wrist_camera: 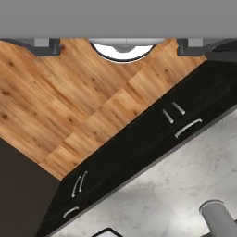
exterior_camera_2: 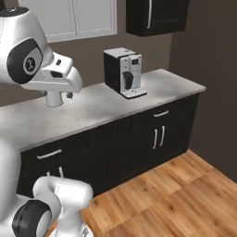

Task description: Pick up the dish brush and dish brush from the sink, and place them back in the cabinet, and close the cabinet door.

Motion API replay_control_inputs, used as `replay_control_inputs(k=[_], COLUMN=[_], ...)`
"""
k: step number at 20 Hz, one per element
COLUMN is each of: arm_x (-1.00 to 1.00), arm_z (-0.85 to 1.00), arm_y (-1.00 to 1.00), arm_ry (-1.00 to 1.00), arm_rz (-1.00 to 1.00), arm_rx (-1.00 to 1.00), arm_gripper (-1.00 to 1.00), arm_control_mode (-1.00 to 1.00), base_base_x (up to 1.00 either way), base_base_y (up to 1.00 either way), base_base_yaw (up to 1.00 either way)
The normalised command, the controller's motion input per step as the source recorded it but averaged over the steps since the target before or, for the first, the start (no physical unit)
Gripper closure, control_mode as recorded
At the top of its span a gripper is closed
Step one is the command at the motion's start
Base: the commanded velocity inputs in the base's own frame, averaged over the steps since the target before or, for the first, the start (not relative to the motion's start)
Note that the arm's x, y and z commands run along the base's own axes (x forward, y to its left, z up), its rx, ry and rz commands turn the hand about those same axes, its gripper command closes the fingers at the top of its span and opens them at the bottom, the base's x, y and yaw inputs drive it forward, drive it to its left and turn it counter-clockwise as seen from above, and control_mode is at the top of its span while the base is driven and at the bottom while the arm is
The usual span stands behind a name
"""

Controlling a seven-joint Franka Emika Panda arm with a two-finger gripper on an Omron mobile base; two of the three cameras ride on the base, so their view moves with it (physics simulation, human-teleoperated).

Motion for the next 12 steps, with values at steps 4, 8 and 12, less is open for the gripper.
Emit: replay_control_inputs(k=[4,8,12], arm_x=[0.00,0.00,0.00], arm_z=[0.00,0.00,0.00], arm_y=[0.00,0.00,0.00], arm_ry=[0.00,0.00,0.00], arm_rz=[0.00,0.00,0.00], arm_rx=[0.00,0.00,0.00], arm_gripper=[-1.00,-1.00,-1.00], arm_control_mode=[1.00,1.00,1.00], base_base_x=[-0.05,-0.01,0.00], base_base_y=[0.00,-0.03,-0.13], base_base_yaw=[-0.59,-0.55,-0.52])
